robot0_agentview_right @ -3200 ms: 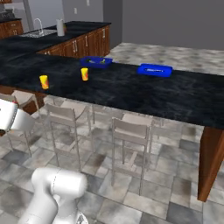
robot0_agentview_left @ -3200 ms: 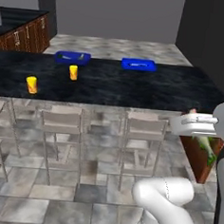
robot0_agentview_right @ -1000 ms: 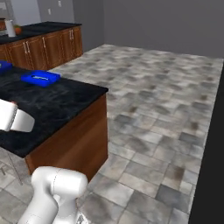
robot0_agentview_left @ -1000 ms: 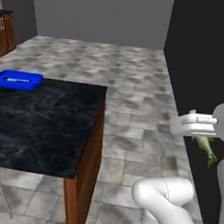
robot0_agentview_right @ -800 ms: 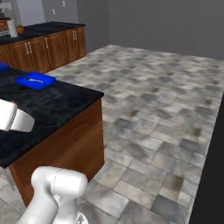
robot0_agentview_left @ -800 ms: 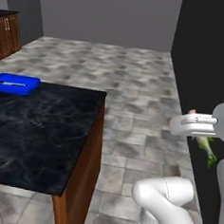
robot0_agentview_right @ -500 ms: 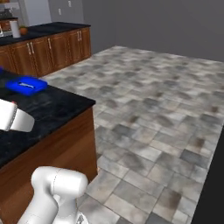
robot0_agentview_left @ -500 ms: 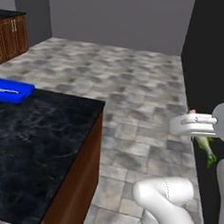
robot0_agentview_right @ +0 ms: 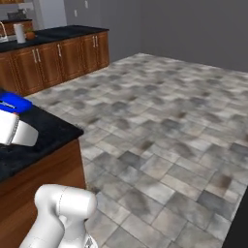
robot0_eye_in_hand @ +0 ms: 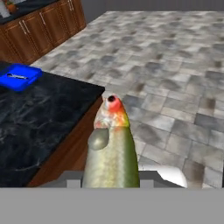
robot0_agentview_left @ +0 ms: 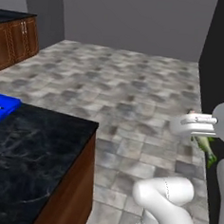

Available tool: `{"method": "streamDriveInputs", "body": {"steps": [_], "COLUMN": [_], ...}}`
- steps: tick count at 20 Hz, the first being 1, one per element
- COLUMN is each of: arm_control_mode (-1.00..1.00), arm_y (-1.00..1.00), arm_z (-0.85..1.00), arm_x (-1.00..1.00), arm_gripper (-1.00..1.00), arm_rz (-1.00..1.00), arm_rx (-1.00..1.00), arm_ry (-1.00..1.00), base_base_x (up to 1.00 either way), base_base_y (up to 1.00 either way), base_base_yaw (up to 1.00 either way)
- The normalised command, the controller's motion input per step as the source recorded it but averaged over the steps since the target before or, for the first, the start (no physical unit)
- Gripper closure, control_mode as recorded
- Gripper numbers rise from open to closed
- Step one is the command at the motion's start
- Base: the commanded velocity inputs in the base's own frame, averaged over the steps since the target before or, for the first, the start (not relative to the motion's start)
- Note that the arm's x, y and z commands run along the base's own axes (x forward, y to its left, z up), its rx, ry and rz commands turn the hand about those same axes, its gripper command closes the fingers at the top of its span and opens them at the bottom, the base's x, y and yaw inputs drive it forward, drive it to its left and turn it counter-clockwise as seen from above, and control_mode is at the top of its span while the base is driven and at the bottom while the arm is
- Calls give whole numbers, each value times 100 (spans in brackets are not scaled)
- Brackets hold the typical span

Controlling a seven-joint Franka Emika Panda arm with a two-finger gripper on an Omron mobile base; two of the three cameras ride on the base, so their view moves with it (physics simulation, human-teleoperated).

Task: Gather the cucumber and broccoli from the fridge and place them on a tray on the dining counter. Then gather the chicken drumstick and fish from the fridge and place them on the other tray.

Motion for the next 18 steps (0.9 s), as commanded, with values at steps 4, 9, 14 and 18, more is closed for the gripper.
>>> {"method": "streamDriveInputs", "body": {"steps": [4, 9, 14, 18], "arm_control_mode": [100, 100, 100, 100], "arm_y": [0, 0, 0, 0], "arm_z": [0, 0, 0, 0], "arm_x": [0, 0, 0, 0], "arm_gripper": [100, 100, 100, 100], "arm_rz": [0, 0, 0, 0], "arm_rx": [0, 0, 0, 0], "arm_ry": [0, 0, 0, 0], "base_base_x": [78, 79, 77, 76], "base_base_y": [-62, -59, -57, -54], "base_base_yaw": [23, 23, 24, 24]}}
